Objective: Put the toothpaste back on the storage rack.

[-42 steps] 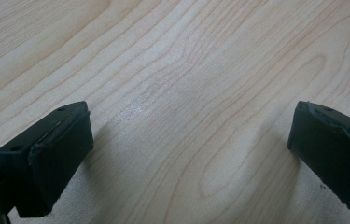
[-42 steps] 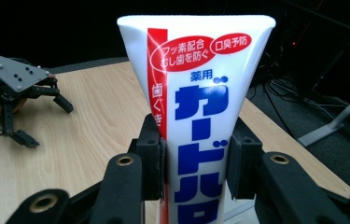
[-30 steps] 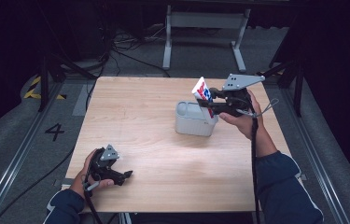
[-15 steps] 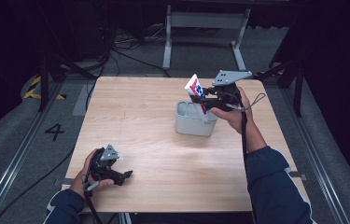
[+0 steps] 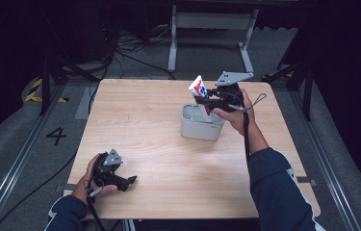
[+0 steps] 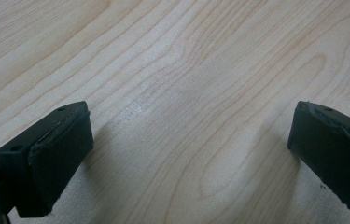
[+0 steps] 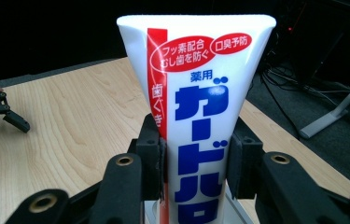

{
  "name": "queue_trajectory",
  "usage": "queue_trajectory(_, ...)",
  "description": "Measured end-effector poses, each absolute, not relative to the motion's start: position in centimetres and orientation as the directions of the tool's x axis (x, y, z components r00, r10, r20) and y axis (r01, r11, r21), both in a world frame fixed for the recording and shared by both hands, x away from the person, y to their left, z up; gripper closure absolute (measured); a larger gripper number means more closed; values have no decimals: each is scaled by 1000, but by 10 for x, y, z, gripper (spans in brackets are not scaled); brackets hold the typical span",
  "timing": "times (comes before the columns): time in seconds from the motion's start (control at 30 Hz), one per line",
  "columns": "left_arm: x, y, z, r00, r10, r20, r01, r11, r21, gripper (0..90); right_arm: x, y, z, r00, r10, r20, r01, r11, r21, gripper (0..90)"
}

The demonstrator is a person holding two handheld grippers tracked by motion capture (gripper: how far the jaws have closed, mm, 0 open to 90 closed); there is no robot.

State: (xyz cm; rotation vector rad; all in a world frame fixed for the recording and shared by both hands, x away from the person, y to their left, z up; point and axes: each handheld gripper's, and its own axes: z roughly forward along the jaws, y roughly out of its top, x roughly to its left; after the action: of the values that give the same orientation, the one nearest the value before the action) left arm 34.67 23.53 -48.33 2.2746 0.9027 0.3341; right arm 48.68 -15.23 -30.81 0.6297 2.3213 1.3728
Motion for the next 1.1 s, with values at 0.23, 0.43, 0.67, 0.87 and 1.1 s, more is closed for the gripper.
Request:
queue_trajectory(0.23,347,235,-484,730,683,-11,516,-540,665,5,495,-150,-313,-827,555,-90,192,430,882,643)
queue_trajectory(0.43,347,235,-484,730,683,-11,515,-540,665,5,502,-147,-321,-818,570,-82,215,435,874,643)
queue_trajectory(0.67,347,235,-484,731,682,-12,514,-540,666,5,506,-147,-325,-814,576,-71,226,427,875,641)
queue_trajectory(0.87,347,235,-484,732,681,-13,514,-540,666,5,505,-147,-332,-815,575,-66,232,429,873,639)
queue_trajectory(1.1,348,235,-484,734,679,-10,511,-543,666,5,504,-152,-342,-815,576,-64,241,437,866,634)
